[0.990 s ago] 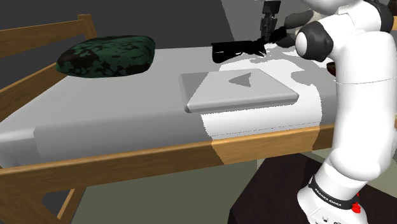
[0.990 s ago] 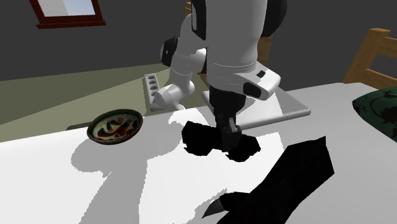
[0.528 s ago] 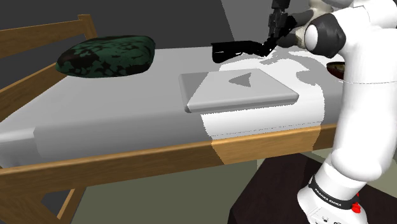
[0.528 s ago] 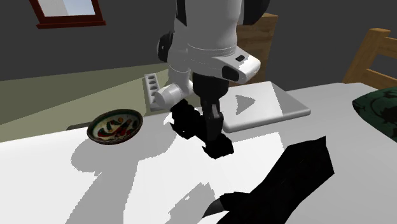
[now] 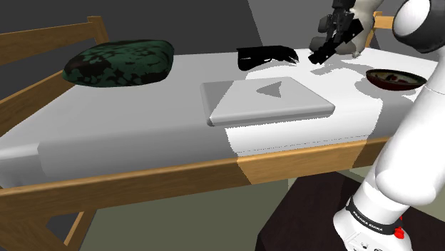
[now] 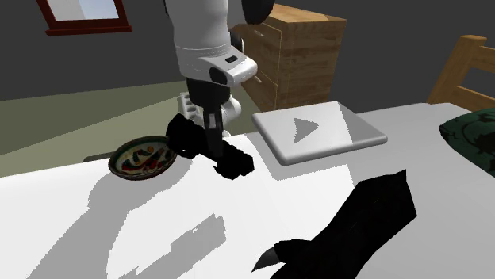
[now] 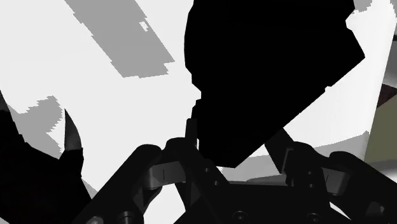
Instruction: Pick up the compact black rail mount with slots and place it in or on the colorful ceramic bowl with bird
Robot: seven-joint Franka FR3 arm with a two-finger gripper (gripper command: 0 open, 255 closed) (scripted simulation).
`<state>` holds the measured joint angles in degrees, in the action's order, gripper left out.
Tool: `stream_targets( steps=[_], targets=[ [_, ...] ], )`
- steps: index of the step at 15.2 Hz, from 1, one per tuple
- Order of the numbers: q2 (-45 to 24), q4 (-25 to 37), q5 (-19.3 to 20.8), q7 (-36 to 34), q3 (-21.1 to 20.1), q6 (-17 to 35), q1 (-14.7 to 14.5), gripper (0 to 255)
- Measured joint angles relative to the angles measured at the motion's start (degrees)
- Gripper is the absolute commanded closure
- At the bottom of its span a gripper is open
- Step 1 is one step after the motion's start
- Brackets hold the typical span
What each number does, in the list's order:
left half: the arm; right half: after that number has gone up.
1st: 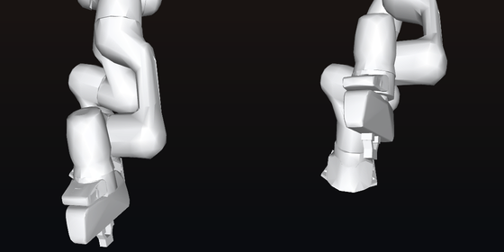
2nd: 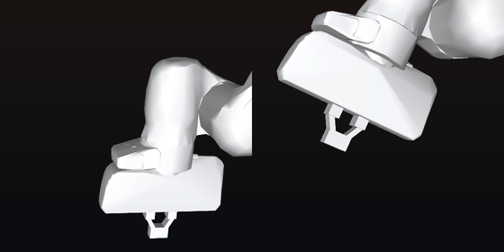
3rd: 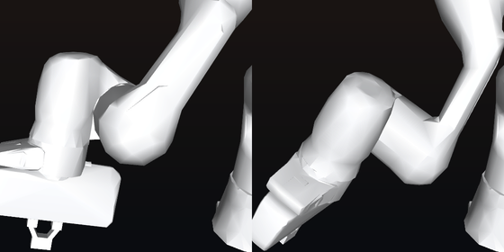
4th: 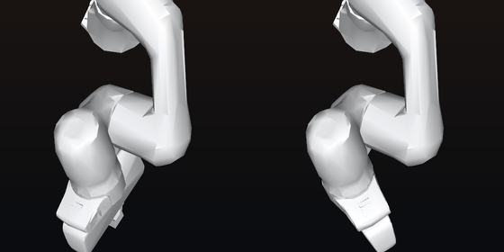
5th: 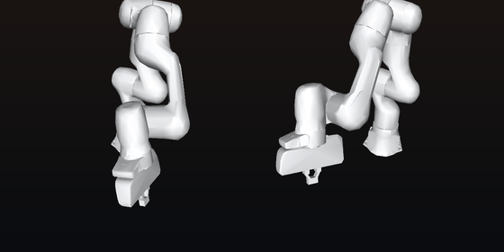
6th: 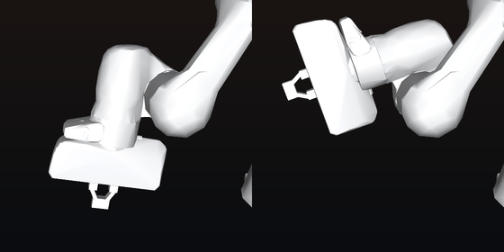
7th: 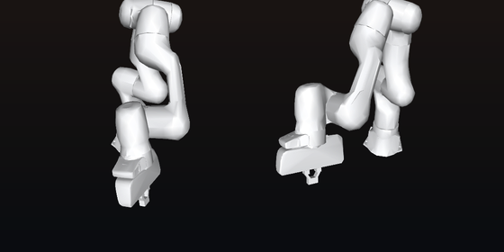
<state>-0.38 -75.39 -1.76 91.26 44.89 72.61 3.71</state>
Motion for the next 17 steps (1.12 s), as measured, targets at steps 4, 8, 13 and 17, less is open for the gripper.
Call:
stream_targets(
  steps=[4,8,13,17],
  targets=[
    [6.4,-4.8,4.9,1.8,0.3,0.2,0.5,255],
    [12.7,-8.6,9.4,3.5,0.1,-0.3,1.8,255],
    [18.3,-11.0,14.0,7.4,0.9,-1.7,4.1,255],
    [22.2,-12.8,17.3,10.7,1.8,-2.4,6.0,255]
  ],
)
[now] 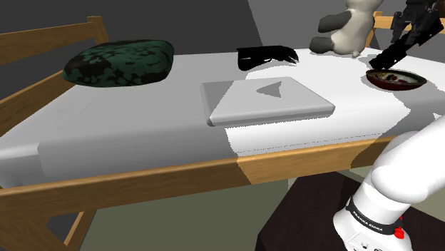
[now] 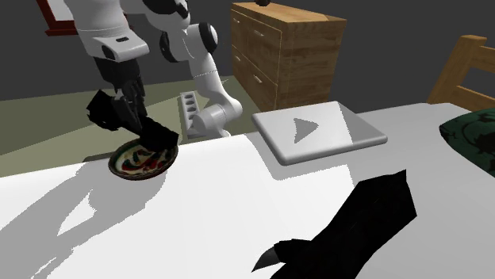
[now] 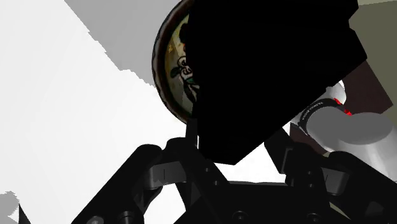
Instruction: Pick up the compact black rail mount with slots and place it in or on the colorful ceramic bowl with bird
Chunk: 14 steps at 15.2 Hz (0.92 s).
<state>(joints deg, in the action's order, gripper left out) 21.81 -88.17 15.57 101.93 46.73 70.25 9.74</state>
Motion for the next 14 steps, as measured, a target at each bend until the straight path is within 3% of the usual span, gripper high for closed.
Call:
stream_targets(
  steps=[3,14],
  targets=[
    [2.1,-0.6,1.9,2.2,0.7,-0.6,1.2,255],
    [7.4,-12.7,4.6,0.1,-0.5,6.9,3.3,255]
  ],
)
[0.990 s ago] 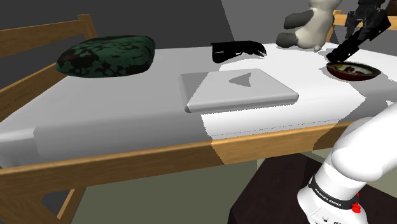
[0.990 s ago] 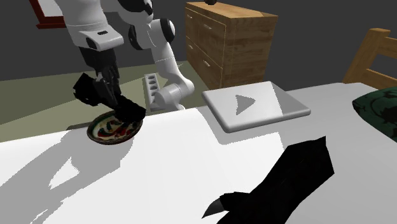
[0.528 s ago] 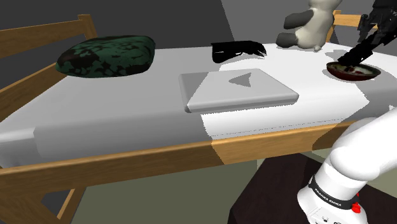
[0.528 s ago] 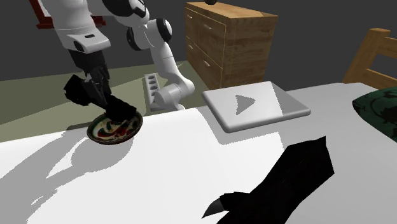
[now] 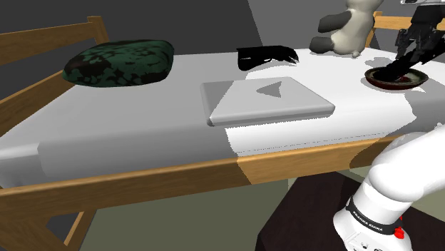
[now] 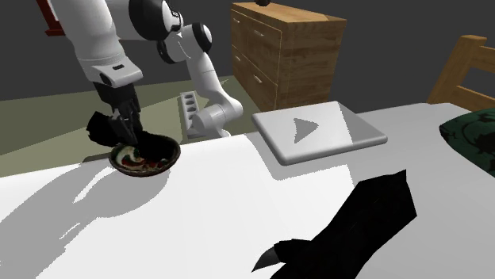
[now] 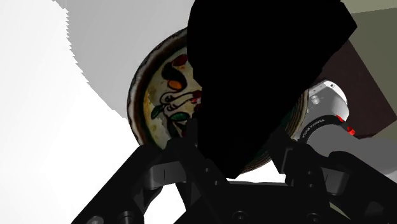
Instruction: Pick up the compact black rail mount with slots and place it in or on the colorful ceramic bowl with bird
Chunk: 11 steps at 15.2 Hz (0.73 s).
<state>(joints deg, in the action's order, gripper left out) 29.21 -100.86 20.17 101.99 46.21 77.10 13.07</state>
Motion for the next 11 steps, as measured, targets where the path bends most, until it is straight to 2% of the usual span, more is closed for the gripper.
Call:
stream_targets(
  steps=[5,11],
  targets=[
    [2.0,-4.9,1.2,-1.0,-0.1,3.5,0.9,255],
    [2.0,-5.1,1.3,-1.0,0.1,3.8,0.8,255]
  ],
)
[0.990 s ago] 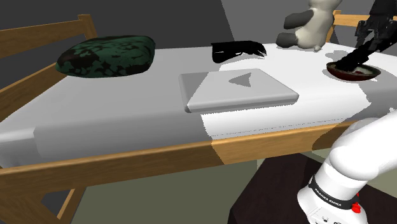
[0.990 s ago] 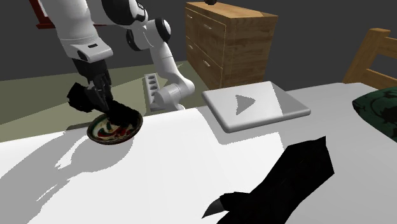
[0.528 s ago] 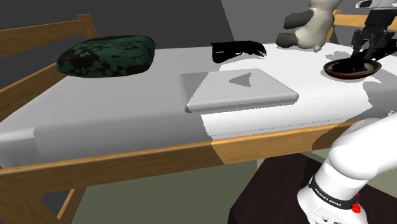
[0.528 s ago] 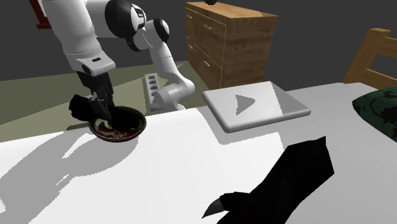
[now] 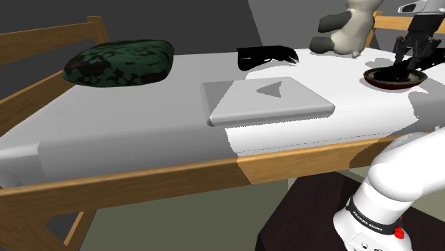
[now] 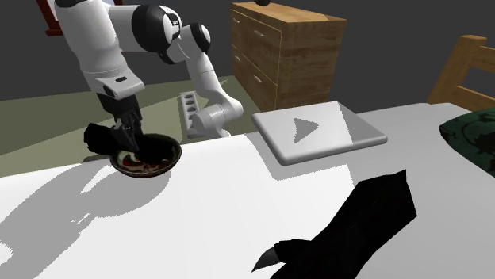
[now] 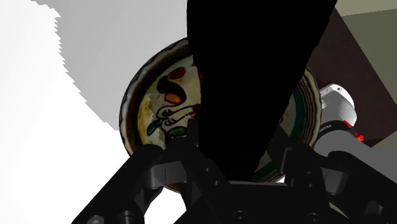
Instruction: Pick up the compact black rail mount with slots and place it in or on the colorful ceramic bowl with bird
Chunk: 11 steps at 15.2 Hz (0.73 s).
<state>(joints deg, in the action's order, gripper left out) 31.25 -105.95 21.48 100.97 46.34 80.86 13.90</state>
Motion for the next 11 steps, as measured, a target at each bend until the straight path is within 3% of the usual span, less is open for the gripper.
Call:
stream_targets(
  steps=[1,7,11],
  targets=[
    [0.2,-0.1,0.1,-0.1,-0.1,0.1,0.1,0],
    [0.1,-0.5,-0.1,-0.1,-0.2,-0.1,-0.1,0],
    [-3.0,7.3,-1.7,1.4,0.3,-4.9,-1.5,0]
  ],
)
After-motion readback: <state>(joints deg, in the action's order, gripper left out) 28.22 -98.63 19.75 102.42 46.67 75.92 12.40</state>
